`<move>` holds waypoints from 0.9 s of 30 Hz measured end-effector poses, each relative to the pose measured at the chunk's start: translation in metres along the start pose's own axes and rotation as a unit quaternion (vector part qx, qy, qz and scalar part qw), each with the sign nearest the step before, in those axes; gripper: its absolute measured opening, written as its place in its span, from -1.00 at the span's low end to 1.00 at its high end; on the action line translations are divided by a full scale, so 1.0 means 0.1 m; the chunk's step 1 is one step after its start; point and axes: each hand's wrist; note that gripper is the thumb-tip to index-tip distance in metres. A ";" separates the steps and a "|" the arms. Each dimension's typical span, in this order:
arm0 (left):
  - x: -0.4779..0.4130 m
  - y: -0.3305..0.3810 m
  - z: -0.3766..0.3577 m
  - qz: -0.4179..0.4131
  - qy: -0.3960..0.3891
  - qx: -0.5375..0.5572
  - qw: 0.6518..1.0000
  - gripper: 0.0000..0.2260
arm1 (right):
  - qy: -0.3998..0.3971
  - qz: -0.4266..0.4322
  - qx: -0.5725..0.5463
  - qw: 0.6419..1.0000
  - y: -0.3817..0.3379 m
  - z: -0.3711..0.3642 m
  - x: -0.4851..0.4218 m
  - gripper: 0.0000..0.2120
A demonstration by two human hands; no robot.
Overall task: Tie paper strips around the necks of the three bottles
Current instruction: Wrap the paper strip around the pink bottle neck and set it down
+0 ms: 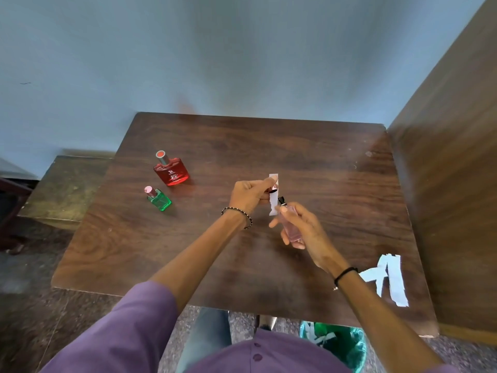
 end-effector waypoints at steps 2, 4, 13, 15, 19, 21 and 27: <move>0.02 -0.02 -0.01 0.003 0.002 0.000 1.000 -0.73 | 0.002 -0.010 -0.040 0.999 0.00 0.05 0.00 -0.71; 0.02 -0.04 -0.03 0.011 0.006 0.008 1.000 -0.73 | -0.003 -0.011 -0.077 0.997 0.01 0.10 -0.01 -0.71; 0.09 -0.02 -0.11 0.033 -0.036 0.025 0.999 -0.69 | 0.056 0.044 0.018 0.997 -0.06 0.18 -0.03 -0.73; 0.10 -0.02 -0.12 0.038 -0.042 0.027 0.998 -0.67 | 0.077 0.060 0.068 0.993 -0.08 0.16 -0.02 -0.72; 0.11 -0.02 -0.14 0.045 -0.050 0.043 0.997 -0.67 | 0.124 0.106 0.200 0.966 -0.08 0.14 -0.02 -0.69; 0.11 -0.01 -0.14 0.046 -0.050 0.048 0.997 -0.66 | 0.135 0.126 0.241 0.953 -0.07 0.13 -0.03 -0.68; 0.12 0.00 -0.15 0.048 -0.059 0.042 0.996 -0.64 | 0.121 0.218 0.326 0.912 -0.08 0.10 -0.05 -0.68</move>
Point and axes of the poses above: each hand's wrist, its own x-axis away from the middle knuckle, its own z-axis out of the back of the hand, y = z × x, and after that the axes turned 8 degrees about y, right-handed
